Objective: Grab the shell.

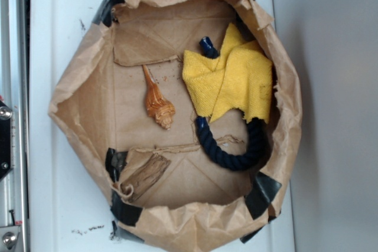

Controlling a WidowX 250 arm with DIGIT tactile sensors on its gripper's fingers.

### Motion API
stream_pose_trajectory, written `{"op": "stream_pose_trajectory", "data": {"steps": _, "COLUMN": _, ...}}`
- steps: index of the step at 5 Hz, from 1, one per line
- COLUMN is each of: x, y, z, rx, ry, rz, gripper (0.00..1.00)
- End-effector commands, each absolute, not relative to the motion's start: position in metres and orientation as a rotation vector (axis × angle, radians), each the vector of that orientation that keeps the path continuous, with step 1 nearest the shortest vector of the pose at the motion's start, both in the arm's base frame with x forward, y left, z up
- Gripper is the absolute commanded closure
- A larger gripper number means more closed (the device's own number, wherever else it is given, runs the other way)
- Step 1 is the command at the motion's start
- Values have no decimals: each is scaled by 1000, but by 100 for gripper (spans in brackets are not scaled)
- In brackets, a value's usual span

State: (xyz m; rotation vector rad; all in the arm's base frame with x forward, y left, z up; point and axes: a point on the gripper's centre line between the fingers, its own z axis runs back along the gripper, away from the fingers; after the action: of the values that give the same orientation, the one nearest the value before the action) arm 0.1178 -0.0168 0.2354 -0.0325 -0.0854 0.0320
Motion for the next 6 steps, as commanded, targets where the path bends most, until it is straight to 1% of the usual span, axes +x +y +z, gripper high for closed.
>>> {"op": "stream_pose_trajectory", "data": {"steps": 1, "x": 192, "y": -16, "z": 247, "rx": -47, "ry": -139, "rz": -95, "gripper": 0}}
{"op": "stream_pose_trajectory", "data": {"steps": 2, "x": 214, "y": -13, "z": 234, "rx": -46, "ry": -136, "rz": -310, "gripper": 0}}
{"op": "stream_pose_trajectory", "data": {"steps": 3, "x": 236, "y": 13, "z": 211, "rx": -152, "ry": -102, "rz": -481, "gripper": 0}}
{"op": "stream_pose_trajectory", "data": {"steps": 4, "x": 252, "y": 32, "z": 200, "rx": -117, "ry": -125, "rz": -484, "gripper": 0}}
{"op": "stream_pose_trajectory", "data": {"steps": 5, "x": 256, "y": 42, "z": 187, "rx": -65, "ry": -144, "rz": -511, "gripper": 0}}
{"op": "stream_pose_trajectory", "data": {"steps": 6, "x": 256, "y": 42, "z": 187, "rx": -65, "ry": -144, "rz": -511, "gripper": 0}}
